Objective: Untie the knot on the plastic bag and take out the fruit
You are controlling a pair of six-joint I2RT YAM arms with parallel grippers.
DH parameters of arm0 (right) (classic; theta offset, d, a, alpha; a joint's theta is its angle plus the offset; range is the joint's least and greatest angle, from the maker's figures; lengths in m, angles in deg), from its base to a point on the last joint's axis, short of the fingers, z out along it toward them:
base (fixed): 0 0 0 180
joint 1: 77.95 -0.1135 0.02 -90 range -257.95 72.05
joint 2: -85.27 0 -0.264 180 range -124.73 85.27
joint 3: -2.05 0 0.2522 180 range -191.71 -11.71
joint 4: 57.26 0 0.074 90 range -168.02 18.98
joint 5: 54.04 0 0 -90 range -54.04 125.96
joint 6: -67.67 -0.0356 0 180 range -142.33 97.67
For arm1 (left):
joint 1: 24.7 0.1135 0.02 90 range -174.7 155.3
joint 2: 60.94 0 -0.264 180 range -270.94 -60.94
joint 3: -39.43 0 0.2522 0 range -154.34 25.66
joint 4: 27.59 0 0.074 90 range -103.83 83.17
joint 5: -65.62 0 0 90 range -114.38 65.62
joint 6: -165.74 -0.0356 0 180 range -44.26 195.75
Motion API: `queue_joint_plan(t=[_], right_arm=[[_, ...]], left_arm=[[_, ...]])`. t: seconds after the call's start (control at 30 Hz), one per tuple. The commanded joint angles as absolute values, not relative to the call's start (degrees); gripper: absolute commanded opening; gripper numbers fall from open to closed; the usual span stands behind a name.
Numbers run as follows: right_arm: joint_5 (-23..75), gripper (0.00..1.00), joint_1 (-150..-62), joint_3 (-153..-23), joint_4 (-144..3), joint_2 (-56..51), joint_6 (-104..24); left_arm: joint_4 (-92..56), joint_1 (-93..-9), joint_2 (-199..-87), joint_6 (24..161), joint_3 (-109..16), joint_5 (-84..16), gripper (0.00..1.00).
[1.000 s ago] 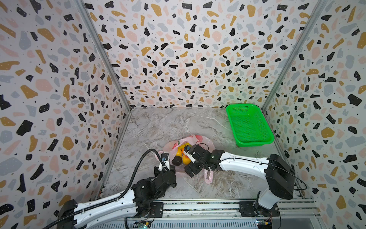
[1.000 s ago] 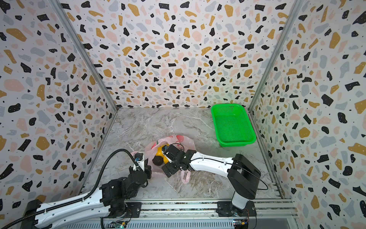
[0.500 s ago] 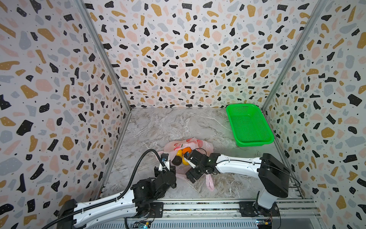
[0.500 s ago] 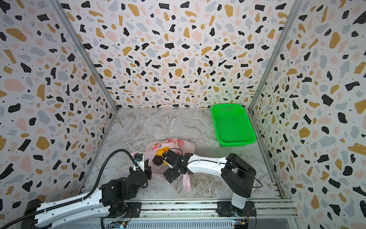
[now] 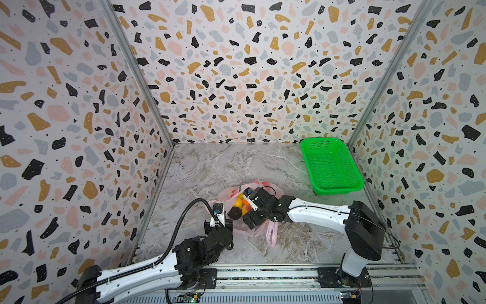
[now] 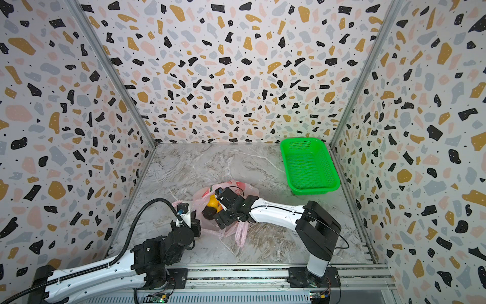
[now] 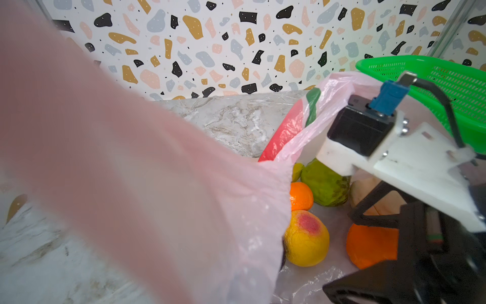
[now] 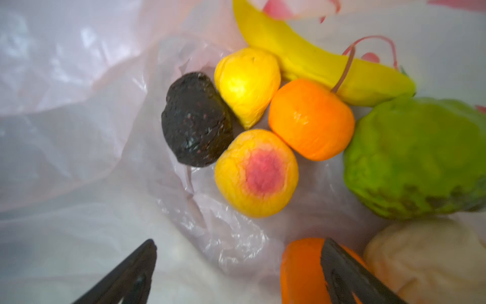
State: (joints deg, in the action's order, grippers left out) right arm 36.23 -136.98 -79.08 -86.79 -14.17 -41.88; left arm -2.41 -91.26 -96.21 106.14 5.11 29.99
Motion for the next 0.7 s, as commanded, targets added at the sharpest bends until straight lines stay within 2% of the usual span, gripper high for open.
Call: queue_joint_plan(t=[0.0, 0.53, 0.67], right_arm=[[36.7, 0.97, -136.7, -80.9, -83.1, -15.6, -42.8], [35.6, 0.88, -136.0, -83.3, -80.5, -23.9, -42.0], [35.3, 0.77, -135.8, -82.9, -79.3, -24.6, -41.9]], left_arm=[[-5.0, -91.5, -95.5, 104.8, 6.0, 31.5, 0.0], [-5.8, -91.5, -96.9, 105.0, 6.9, 30.0, 0.0], [-5.4, -91.6, -97.4, 105.4, 7.2, 30.4, 0.0]])
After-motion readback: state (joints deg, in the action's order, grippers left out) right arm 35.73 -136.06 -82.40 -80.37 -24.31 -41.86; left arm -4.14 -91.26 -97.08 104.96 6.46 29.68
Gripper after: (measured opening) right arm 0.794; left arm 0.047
